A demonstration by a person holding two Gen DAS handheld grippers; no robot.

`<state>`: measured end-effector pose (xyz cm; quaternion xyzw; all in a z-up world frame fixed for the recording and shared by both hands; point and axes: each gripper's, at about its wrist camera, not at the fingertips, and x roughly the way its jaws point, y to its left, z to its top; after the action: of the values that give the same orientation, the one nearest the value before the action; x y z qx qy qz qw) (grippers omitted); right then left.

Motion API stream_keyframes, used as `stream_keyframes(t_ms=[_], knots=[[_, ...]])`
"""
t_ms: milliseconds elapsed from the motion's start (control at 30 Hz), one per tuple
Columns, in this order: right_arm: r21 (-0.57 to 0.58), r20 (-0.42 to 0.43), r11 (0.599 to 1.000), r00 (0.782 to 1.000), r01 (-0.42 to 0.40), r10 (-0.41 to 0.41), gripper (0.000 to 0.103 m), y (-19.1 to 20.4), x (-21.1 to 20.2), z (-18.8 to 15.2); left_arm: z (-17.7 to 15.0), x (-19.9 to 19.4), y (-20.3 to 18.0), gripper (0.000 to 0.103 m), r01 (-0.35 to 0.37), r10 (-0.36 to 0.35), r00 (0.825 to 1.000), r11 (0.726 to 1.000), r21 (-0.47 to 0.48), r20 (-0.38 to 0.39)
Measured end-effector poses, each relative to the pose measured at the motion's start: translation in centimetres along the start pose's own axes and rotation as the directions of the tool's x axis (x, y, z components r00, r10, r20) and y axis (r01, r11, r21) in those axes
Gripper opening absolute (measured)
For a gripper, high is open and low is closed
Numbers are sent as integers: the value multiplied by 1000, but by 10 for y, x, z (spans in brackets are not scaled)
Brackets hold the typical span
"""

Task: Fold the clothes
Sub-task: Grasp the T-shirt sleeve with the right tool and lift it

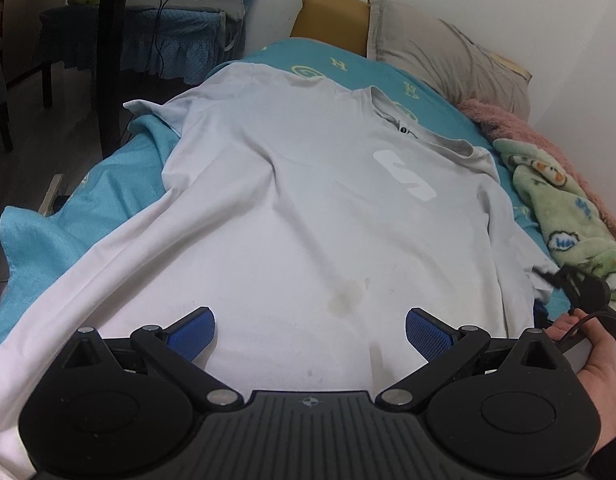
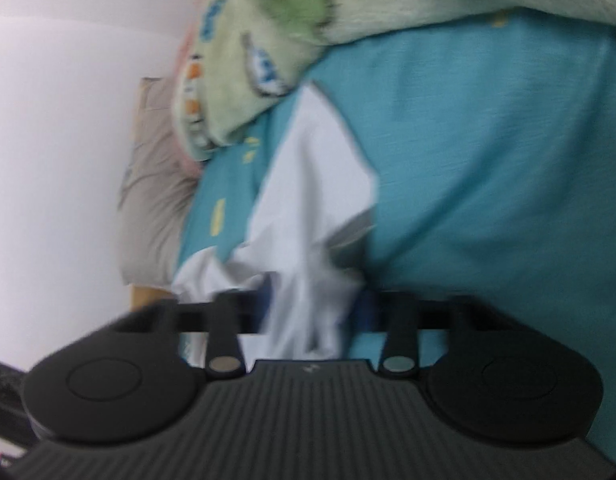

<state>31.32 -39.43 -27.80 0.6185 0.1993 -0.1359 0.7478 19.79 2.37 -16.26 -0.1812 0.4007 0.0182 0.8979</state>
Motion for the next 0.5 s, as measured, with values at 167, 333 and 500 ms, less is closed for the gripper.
stream_keyframes(t_ms=[167, 333, 500], knots=[[-27, 44, 1000, 999, -12, 13, 7, -4, -10, 17, -1, 4, -2, 103, -10, 10, 1000, 1000, 4, -5], [-52, 157, 998, 987, -17, 25, 7, -1, -35, 44, -1, 2, -1, 103, -3, 3, 1000, 1000, -11, -13], [-42, 101, 999, 995, -2, 6, 10, -8, -33, 39, -2, 0, -2, 103, 1, -1, 1000, 1000, -12, -13]])
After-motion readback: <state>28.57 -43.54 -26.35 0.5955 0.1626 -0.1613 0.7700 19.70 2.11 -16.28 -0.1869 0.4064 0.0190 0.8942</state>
